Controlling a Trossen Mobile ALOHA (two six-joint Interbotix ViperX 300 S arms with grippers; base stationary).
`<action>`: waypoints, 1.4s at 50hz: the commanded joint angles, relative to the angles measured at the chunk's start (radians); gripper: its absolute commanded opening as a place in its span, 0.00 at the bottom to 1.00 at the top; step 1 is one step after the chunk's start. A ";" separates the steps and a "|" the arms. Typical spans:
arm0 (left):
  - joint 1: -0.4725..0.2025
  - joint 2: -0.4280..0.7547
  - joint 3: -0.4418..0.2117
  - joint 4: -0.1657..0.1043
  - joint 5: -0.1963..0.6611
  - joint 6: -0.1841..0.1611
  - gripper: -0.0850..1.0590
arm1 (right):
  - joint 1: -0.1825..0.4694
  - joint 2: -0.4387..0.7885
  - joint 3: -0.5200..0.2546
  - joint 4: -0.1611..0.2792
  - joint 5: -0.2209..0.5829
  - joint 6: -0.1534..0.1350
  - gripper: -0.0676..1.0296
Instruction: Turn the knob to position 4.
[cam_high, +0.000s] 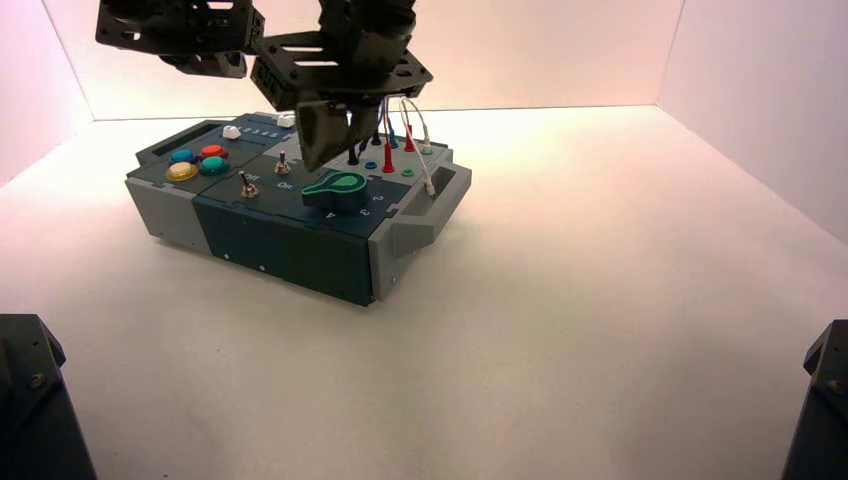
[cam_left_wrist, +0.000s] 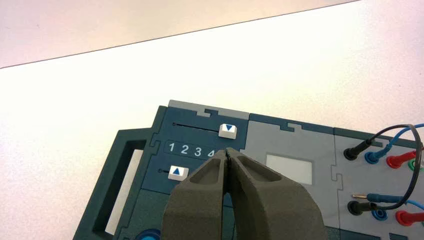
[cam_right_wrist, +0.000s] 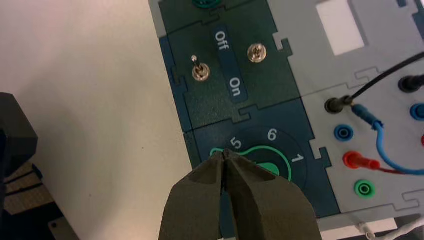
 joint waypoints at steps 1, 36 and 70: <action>0.005 -0.023 -0.009 0.000 -0.009 0.000 0.05 | 0.005 -0.005 -0.034 -0.003 -0.003 -0.002 0.04; 0.005 -0.026 -0.009 0.000 -0.009 -0.002 0.05 | 0.003 0.046 -0.064 -0.003 0.002 -0.005 0.04; 0.003 -0.029 -0.008 0.000 -0.009 -0.002 0.05 | 0.005 0.067 -0.072 -0.003 0.014 -0.005 0.04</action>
